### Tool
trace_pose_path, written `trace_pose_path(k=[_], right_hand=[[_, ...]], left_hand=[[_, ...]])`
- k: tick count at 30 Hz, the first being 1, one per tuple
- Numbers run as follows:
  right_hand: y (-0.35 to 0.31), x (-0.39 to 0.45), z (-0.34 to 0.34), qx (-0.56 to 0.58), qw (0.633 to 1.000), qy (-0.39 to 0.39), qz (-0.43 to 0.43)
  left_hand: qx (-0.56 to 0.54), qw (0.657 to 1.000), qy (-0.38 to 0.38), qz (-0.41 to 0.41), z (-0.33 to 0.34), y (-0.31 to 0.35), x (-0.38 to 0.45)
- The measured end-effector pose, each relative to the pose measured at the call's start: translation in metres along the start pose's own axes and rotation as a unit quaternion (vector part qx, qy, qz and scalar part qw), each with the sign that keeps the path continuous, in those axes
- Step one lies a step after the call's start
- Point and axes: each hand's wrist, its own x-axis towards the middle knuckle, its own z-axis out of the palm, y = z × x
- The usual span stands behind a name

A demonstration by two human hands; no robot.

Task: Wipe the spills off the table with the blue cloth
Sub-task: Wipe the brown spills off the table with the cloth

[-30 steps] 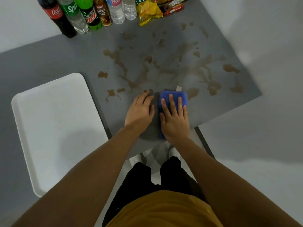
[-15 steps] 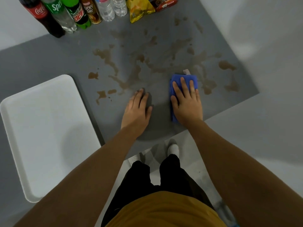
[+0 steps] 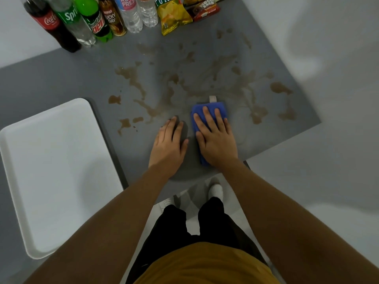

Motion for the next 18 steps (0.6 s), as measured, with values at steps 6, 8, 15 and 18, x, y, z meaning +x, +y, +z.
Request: trace_pose_path(k=[6,8,15,18], right_hand=[[0.044,0.028,-0.01,0.017,0.998,0.013,0.058],[0.054,0.02,-0.012,0.017,0.996,0.024,0.085],[0.042,-0.024,-0.006,-0.007,0.99,0.028,0.139],[0.022,-0.033,0.001,-0.011,0.992,0.01,0.123]], left_hand=[[0.006,1.0,-0.021,-0.01,-0.004,0.002,0.001],[0.01,1.0,-0.026,-0.013,-0.005,0.002,0.001],[0.0,1.0,-0.01,-0.004,-0.008,0.002,0.003],[-0.019,1.0,0.004,0.017,-0.007,0.006,0.006]])
